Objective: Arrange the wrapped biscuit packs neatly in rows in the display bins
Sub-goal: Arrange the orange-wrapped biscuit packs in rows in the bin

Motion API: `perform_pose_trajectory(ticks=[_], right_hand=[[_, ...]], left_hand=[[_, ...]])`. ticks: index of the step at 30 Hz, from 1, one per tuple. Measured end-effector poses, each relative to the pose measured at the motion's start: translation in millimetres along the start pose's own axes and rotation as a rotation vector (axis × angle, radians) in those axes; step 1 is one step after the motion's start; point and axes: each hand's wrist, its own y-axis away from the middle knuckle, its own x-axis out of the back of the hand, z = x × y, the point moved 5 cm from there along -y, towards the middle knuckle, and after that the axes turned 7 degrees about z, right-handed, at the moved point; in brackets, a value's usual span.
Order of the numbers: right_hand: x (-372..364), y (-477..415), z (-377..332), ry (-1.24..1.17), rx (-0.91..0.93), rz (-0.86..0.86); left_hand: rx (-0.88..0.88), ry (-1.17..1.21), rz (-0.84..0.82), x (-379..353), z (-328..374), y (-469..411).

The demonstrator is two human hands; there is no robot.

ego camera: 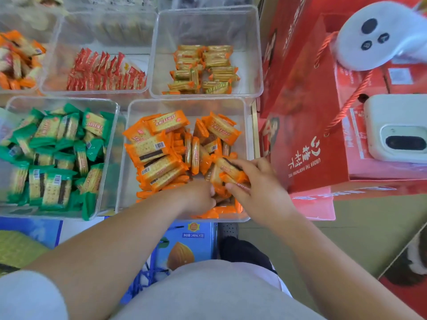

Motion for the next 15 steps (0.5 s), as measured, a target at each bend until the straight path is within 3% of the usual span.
perform_pose_trajectory(ticks=[5,9,15], right_hand=[[-2,7,7,-0.146,-0.018,0.032],[-5,8,6,-0.157,-0.004,0.042],[-5,10,8,-0.224,0.004,0.047]], left_hand=[[0.111,0.043,-0.089,-13,-3,-13],[0.147,0.063,-0.063,-15,0,-14],[0.031,0.100,-0.061,-11,4,-10]])
